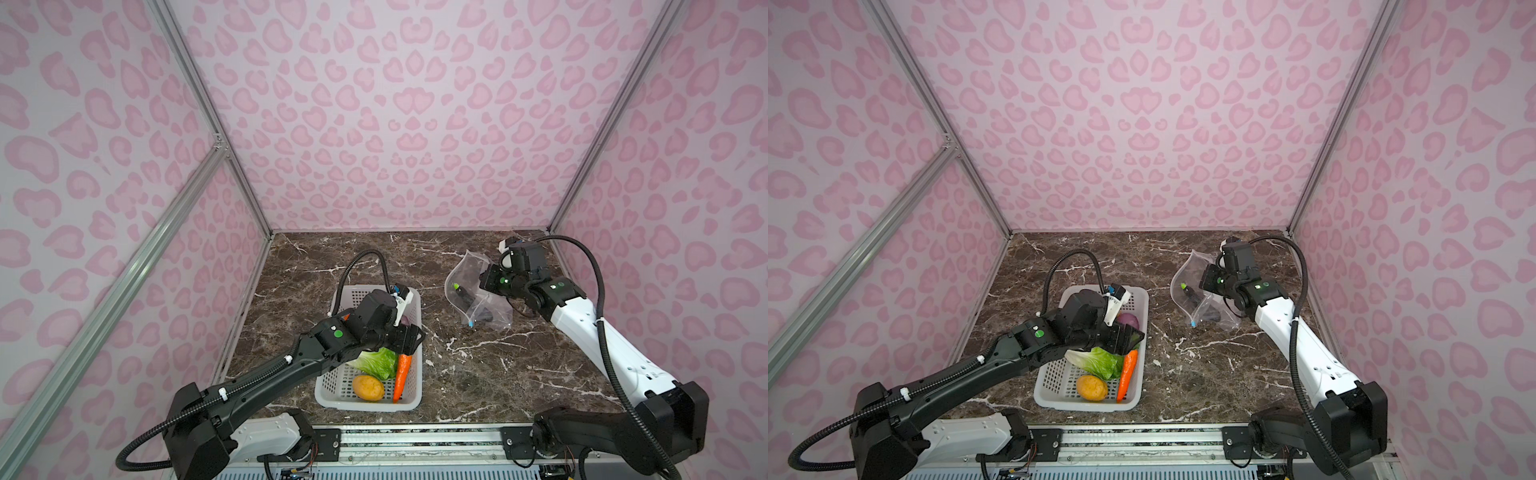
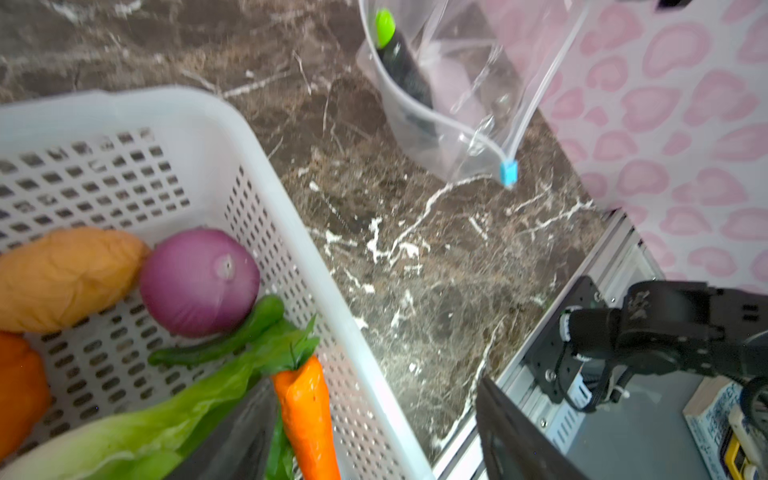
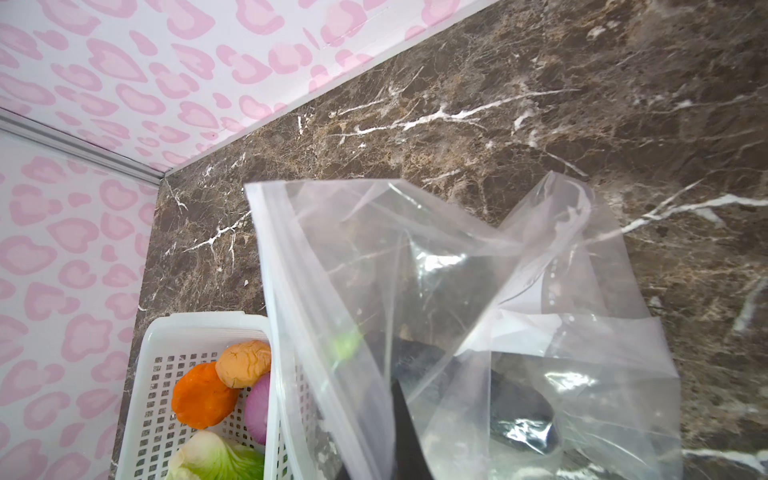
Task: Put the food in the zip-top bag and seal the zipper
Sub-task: 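Lower the left gripper into the basket and grasp the orange carrot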
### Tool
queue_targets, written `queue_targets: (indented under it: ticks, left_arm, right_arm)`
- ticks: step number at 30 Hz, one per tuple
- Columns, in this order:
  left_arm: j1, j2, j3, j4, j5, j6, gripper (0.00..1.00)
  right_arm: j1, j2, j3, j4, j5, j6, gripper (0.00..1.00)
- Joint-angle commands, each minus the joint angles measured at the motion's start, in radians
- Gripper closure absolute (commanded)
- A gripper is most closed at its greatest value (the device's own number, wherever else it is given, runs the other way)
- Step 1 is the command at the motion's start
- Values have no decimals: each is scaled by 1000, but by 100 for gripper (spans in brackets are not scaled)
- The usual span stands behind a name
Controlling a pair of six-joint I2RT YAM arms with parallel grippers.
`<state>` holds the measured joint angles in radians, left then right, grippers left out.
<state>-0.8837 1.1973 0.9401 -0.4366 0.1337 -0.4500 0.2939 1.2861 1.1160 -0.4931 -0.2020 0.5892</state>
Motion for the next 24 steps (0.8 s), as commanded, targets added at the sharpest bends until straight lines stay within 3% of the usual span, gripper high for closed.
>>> queue_targets:
  ticks: [1, 12, 18, 24]
  left_arm:
    - [-18, 7, -19, -76, 2, -30, 31]
    - [-86, 89, -61, -123, -181, -140, 54]
    - [-86, 130, -61, -130, -279, -161, 55]
    - [-87, 206, -45, -97, -251, -168, 56]
  right_arm:
    - [-8, -10, -22, 22, -7, -4, 100]
    - [-16, -24, -47, 17, -20, 5, 100]
    - [-15, -27, -51, 23, -27, 11, 100]
    - [-14, -34, -56, 18, -32, 14, 100]
